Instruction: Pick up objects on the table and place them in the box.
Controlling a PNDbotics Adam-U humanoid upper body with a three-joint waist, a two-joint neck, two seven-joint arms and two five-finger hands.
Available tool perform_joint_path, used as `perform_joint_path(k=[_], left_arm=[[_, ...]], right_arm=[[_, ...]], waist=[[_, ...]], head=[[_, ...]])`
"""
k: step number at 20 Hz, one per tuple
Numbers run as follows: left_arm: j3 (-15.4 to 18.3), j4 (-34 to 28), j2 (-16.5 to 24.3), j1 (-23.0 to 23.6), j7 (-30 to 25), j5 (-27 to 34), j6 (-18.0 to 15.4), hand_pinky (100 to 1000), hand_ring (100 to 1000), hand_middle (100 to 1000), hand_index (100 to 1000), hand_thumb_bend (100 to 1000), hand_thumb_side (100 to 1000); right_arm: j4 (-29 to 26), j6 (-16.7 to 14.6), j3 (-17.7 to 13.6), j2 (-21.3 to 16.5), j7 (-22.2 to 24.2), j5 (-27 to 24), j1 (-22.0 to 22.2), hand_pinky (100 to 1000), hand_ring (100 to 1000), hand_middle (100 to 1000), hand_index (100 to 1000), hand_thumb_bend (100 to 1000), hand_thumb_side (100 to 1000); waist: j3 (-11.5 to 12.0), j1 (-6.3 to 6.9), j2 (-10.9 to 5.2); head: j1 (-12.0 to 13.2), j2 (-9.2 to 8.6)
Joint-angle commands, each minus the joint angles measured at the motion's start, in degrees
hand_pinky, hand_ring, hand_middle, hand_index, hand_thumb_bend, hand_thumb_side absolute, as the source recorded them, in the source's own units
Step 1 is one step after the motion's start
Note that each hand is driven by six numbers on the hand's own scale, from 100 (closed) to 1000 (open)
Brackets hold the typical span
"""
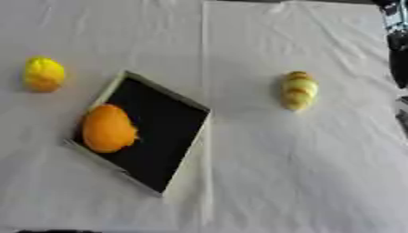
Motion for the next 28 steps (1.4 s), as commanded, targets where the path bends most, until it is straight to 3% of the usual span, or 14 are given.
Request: perform_joint_path(k=[1,8,11,15,16,18,21,27,28], left_arm=[[0.47,-1.07,0.95,-0.3,0.0,0.03,0.01,809,830,796,865,229,382],[0.41,-1.07,1.1,-0.27,-0.1,0.04,0.05,809,830,796,865,229,382],[0.44,-1.07,1.57,-0.07,-0.09,-0.09,0.05,809,830,796,865,229,381],[0.38,-1.07,2.16,0.12,-0.11,-0.28,0.1,809,830,796,865,228,382],[0.35,-1.07,2.29,0.14,-0.13,-0.32,0.11,809,830,796,865,222,385],[0.31,-1.07,2.48,0.16,-0.15,-0.35,0.14,809,830,796,865,227,382],[0.19,-1.07,2.6,0.1,-0.22,-0.31,0.15,809,830,796,865,226,383],[-0.18,-1.07,2.4,-0.3,-0.58,0.06,0.09,809,830,796,865,225,383],[-0.26,-1.07,2.31,-0.4,-0.68,0.17,0.08,809,830,796,865,225,384]], right_arm=[[-1.03,-0.17,-0.25,-1.11,0.17,-0.32,-0.46,879,736,686,846,100,647],[-1.03,0.76,0.09,-4.16,0.34,0.77,-1.53,877,742,693,848,100,639],[-1.03,2.91,1.75,-8.02,2.28,3.06,-2.6,877,759,715,859,100,556],[-1.03,6.45,6.01,-13.82,5.79,6.62,-3.49,878,781,743,872,100,546],[-1.03,7.36,6.95,-15.3,6.7,7.52,-3.46,879,797,766,883,100,508],[-0.96,9.15,9.08,-18.21,8.49,9.32,-3.5,883,816,789,895,100,571],[-0.82,11.82,12.39,-22.54,11.15,11.98,-3.97,886,831,808,908,100,575],[-1.03,16.76,17.73,-31.27,16.52,17.35,-4.23,899,868,840,925,100,529],[-1.03,16.82,18.32,-32.83,17.48,18.31,-4.0,908,881,849,932,115,468]], waist=[[0.03,0.26,-1.03],[0.11,0.03,-1.11],[0.07,-0.34,-1.32],[-0.18,-1.06,-1.53],[-0.18,-1.22,-1.53],[-0.11,-1.41,-1.52],[0.19,-1.51,-1.42],[1.06,-1.35,-1.22],[1.24,-1.27,-1.16]], head=[[0.13,-0.39],[0.37,0.02],[0.69,0.16],[1.23,0.37],[1.29,0.42],[1.32,0.5],[1.26,0.63],[0.33,0.58],[0.11,0.49]])
